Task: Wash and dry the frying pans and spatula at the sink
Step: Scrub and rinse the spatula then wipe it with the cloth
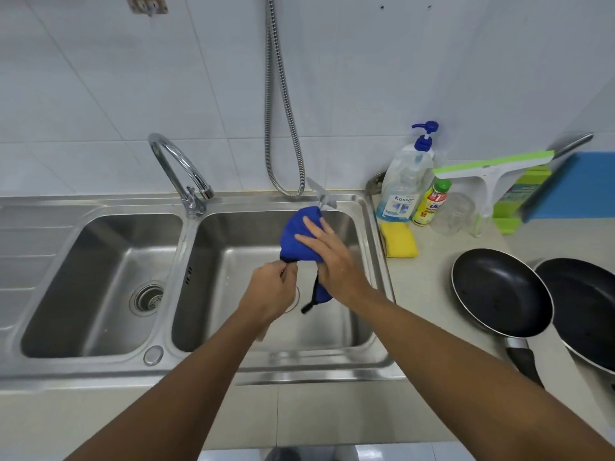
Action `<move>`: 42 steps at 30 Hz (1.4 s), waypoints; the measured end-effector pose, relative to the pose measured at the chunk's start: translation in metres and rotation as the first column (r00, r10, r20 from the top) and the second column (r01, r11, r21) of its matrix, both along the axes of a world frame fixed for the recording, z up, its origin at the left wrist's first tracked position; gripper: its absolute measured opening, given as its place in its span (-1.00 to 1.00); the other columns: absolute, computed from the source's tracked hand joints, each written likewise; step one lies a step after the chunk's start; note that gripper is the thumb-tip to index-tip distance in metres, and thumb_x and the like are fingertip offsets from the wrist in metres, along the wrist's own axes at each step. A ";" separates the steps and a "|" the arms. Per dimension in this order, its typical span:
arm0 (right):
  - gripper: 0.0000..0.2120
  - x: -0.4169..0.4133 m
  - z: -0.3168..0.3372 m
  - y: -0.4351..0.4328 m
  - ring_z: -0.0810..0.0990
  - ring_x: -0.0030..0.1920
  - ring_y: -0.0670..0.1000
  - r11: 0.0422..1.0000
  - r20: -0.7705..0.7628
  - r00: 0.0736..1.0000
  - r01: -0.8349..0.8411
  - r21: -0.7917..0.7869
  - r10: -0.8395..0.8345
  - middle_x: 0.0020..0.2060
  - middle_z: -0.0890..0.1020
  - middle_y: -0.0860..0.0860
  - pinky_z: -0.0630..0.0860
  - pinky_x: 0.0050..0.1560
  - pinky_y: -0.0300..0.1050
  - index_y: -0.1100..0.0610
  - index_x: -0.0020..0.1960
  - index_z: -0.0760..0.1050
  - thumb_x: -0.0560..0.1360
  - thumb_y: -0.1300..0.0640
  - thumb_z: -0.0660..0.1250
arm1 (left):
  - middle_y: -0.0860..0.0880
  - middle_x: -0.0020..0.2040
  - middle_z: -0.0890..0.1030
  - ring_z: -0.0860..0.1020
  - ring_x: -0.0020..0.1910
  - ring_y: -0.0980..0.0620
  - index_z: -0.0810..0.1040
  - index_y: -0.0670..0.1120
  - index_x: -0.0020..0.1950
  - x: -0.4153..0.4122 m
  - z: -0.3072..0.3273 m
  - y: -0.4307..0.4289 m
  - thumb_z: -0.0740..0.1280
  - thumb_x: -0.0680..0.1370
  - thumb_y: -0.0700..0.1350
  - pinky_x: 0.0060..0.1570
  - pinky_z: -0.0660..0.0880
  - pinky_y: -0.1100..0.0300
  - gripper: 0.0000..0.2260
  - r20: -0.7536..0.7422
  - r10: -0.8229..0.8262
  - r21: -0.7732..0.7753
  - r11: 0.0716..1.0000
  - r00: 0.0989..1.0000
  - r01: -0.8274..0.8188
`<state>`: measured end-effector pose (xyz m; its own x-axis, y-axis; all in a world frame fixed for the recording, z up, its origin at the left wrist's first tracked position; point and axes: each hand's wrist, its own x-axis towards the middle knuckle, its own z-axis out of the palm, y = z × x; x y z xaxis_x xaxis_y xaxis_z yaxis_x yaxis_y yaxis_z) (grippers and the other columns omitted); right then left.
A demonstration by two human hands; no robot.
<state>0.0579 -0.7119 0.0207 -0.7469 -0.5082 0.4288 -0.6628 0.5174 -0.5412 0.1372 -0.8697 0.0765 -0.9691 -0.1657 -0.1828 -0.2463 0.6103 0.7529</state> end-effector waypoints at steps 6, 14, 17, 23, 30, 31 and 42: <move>-0.31 -0.018 -0.001 0.010 0.34 0.46 0.31 0.961 0.090 0.964 0.235 0.147 -0.249 0.57 0.22 0.25 0.45 0.39 0.22 0.11 0.45 0.49 0.40 0.54 0.41 | -0.07 -0.14 0.61 0.56 -0.32 0.01 0.48 -0.07 0.09 0.018 -0.002 -0.002 0.22 0.70 -0.02 -0.45 0.45 0.20 -0.85 0.175 -0.052 0.026 0.998 0.983 0.048; -0.24 -0.008 0.004 0.004 0.52 0.03 0.15 0.884 -0.176 0.978 0.178 0.433 -0.111 0.51 0.38 0.17 0.59 -0.13 0.00 0.07 0.48 0.43 0.33 0.44 0.47 | -0.01 -0.19 0.66 0.62 -0.17 -0.09 0.61 -0.06 -0.02 0.016 -0.014 -0.016 0.17 0.69 0.12 -0.14 0.58 0.01 -0.66 0.120 0.081 -0.224 0.973 0.989 -0.052; -0.36 -0.010 0.008 -0.003 0.56 0.04 0.15 0.843 -0.316 0.947 0.131 0.523 0.049 0.41 0.50 0.21 0.55 -0.04 0.01 0.13 0.41 0.50 0.36 0.39 0.49 | -0.04 -0.21 0.62 0.60 -0.22 -0.10 0.55 -0.11 -0.02 0.015 -0.016 -0.016 0.16 0.71 0.08 -0.22 0.56 0.01 -0.68 0.114 0.090 -0.336 0.941 0.989 -0.047; -0.41 -0.062 0.040 -0.003 0.43 0.32 0.23 0.718 -0.296 0.955 0.220 0.660 -0.021 0.53 0.32 0.19 0.42 0.28 0.11 0.10 0.43 0.46 0.43 0.23 0.50 | -0.15 -0.06 0.62 0.63 -0.11 -0.19 0.38 -0.11 0.17 0.023 -0.029 -0.019 0.18 0.70 0.01 -0.03 0.61 -0.19 -0.80 0.197 0.059 -0.206 0.978 0.979 -0.017; -0.37 -0.105 0.050 -0.001 0.45 0.21 0.32 0.788 -0.222 0.935 0.354 0.503 -0.278 0.52 0.35 0.20 0.44 0.19 0.19 0.17 0.45 0.45 0.40 0.37 0.46 | -0.12 -0.16 0.62 0.59 -0.20 -0.11 0.51 -0.10 0.12 0.023 -0.033 -0.027 0.03 0.73 0.15 -0.25 0.45 0.05 -0.60 0.064 0.074 -0.083 0.994 0.995 -0.069; -0.34 -0.102 0.040 -0.001 0.47 0.17 0.32 0.824 -0.242 0.949 0.296 0.483 -0.199 0.50 0.39 0.20 0.48 0.14 0.21 0.17 0.43 0.48 0.35 0.41 0.48 | -0.12 -0.17 0.62 0.58 -0.21 -0.11 0.52 -0.10 0.10 0.023 -0.032 -0.028 0.04 0.73 0.14 -0.25 0.43 0.06 -0.61 0.050 0.071 -0.077 0.995 0.996 -0.067; -0.31 -0.108 0.037 -0.019 0.46 0.07 0.27 0.869 -0.213 0.962 0.249 0.428 -0.171 0.52 0.39 0.12 0.46 0.04 0.13 0.18 0.42 0.50 0.31 0.50 0.42 | -0.16 -0.20 0.56 0.53 -0.28 -0.19 0.35 -0.06 0.00 0.011 -0.027 -0.041 -0.03 0.73 0.14 -0.29 0.40 0.02 -0.66 0.029 -0.009 -0.246 0.969 1.000 0.016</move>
<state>-0.0497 -0.7305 0.0575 -0.7970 -0.5133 0.3183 -0.5695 0.8142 -0.1128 0.1478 -0.9110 0.0494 -0.9665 -0.1969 -0.1647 -0.2562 0.7791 0.5722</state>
